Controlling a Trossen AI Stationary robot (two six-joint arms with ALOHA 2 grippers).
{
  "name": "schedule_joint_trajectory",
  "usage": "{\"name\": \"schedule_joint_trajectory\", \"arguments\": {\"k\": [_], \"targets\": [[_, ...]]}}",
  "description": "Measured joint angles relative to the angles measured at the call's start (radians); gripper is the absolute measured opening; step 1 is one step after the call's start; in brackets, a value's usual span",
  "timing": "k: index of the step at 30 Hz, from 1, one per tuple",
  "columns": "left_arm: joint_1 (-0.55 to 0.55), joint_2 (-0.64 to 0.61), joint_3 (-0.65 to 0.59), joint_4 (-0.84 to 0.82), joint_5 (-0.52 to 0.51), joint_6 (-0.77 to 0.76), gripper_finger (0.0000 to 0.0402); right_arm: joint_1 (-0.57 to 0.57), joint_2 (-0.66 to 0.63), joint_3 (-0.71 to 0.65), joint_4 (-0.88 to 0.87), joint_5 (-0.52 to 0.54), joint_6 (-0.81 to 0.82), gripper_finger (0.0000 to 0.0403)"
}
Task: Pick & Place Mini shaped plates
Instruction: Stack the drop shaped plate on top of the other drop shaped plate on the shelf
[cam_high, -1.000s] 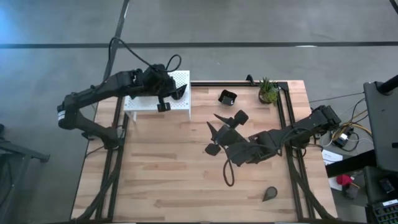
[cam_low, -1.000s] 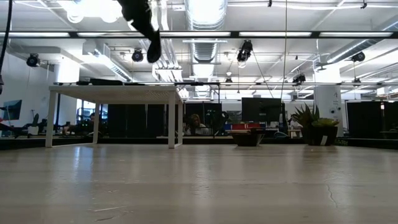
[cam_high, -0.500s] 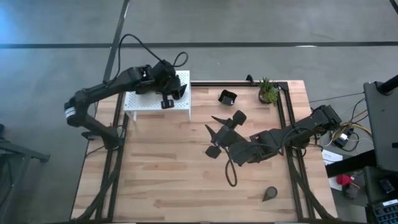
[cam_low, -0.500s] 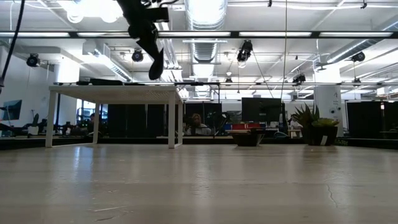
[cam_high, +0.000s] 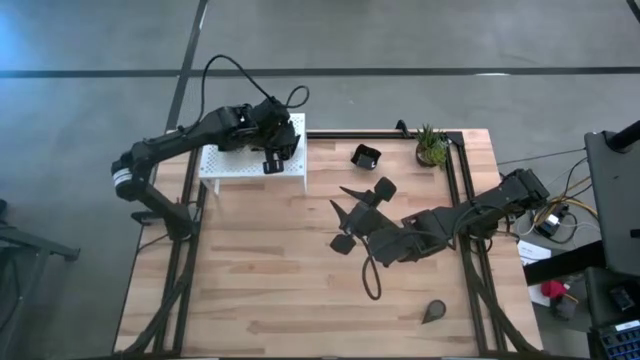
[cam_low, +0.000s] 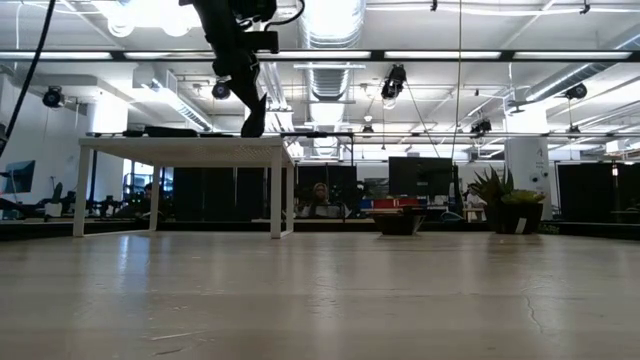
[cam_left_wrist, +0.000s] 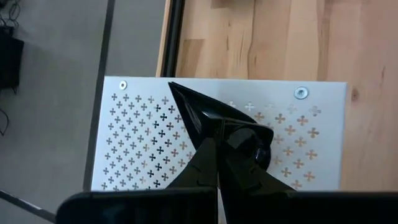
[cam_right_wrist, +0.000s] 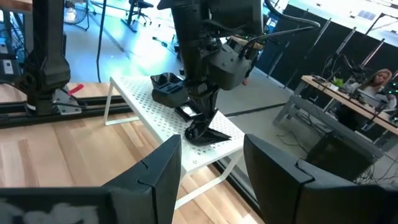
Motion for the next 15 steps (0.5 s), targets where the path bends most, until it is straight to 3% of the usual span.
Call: {"name": "schedule_joint_trajectory", "arguments": {"k": [15], "targets": [[0.005, 0.001, -0.002, 0.007, -0.031, -0.003, 0.0016, 0.0, 0.0, 0.0, 0.0, 0.0, -0.007, 0.0173]]}}
